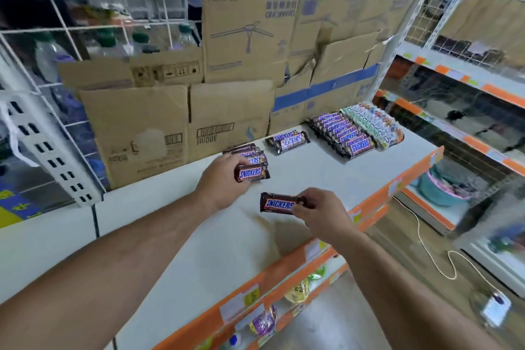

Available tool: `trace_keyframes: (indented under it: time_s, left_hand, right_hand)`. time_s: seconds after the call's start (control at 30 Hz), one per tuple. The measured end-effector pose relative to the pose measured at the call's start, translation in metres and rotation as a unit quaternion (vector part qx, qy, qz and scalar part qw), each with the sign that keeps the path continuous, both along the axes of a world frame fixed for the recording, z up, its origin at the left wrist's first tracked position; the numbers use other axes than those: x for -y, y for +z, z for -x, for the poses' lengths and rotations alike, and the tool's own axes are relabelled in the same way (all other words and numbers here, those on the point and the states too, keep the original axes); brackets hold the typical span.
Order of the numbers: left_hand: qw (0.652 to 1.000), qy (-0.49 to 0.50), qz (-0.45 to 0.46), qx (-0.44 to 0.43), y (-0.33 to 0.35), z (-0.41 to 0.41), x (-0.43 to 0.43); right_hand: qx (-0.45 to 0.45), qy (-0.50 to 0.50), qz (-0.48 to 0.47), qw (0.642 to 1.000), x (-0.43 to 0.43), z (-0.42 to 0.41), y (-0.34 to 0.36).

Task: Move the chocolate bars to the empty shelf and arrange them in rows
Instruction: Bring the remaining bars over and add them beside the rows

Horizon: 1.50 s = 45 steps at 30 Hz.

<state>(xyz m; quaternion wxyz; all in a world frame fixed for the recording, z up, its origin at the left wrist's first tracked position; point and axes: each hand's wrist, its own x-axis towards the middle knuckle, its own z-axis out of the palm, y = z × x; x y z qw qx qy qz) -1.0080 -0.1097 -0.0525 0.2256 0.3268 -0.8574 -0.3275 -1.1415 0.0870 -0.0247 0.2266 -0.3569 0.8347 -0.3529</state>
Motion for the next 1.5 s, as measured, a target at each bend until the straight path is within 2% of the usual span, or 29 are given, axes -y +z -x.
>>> trace_keyframes:
  time_s: [0.2, 0.4, 0.53, 0.77, 0.83, 0.93, 1.03, 1.2, 1.4, 1.5]
  left_hand:
    - [0.995, 0.036, 0.096, 0.010, -0.015, 0.023, 0.019]
    - [0.991, 0.121, 0.050, 0.005, -0.030, 0.033, 0.013]
    - [0.985, 0.169, 0.024, 0.001, -0.028, 0.044, 0.010]
    - [0.972, 0.234, -0.003, 0.005, -0.027, 0.041, -0.012]
    - [0.969, 0.244, 0.022, 0.043, -0.027, 0.033, -0.025]
    - [0.946, 0.249, 0.092, 0.184, -0.034, 0.007, -0.045]
    - [0.927, 0.251, 0.095, 0.263, -0.041, -0.012, -0.056]
    - [0.919, 0.264, 0.116, 0.270, -0.038, -0.006, -0.058]
    - [0.923, 0.269, 0.113, 0.253, -0.035, -0.007, -0.061]
    - [0.924, 0.270, 0.104, 0.251, -0.035, -0.008, -0.062]
  right_hand:
    - [-0.031, 0.057, -0.022, 0.998, 0.028, 0.042, -0.008]
    - [-0.072, 0.177, -0.044, 0.981, 0.034, 0.083, -0.021]
    - [-0.066, 0.239, -0.010, 0.969, 0.036, 0.098, -0.028]
    - [0.010, 0.264, 0.017, 0.964, 0.040, 0.117, -0.033]
    - [0.060, 0.255, 0.018, 0.965, 0.043, 0.122, -0.036]
    - [0.121, 0.248, 0.011, 0.961, 0.046, 0.124, -0.037]
    - [0.167, 0.256, -0.005, 0.952, 0.053, 0.121, -0.035]
    - [0.070, 0.288, 0.008, 0.955, 0.080, 0.114, -0.032]
    - [0.021, 0.248, 0.034, 0.968, 0.124, 0.101, -0.029]
    - [-0.061, 0.238, 0.056, 0.968, 0.127, 0.096, -0.034]
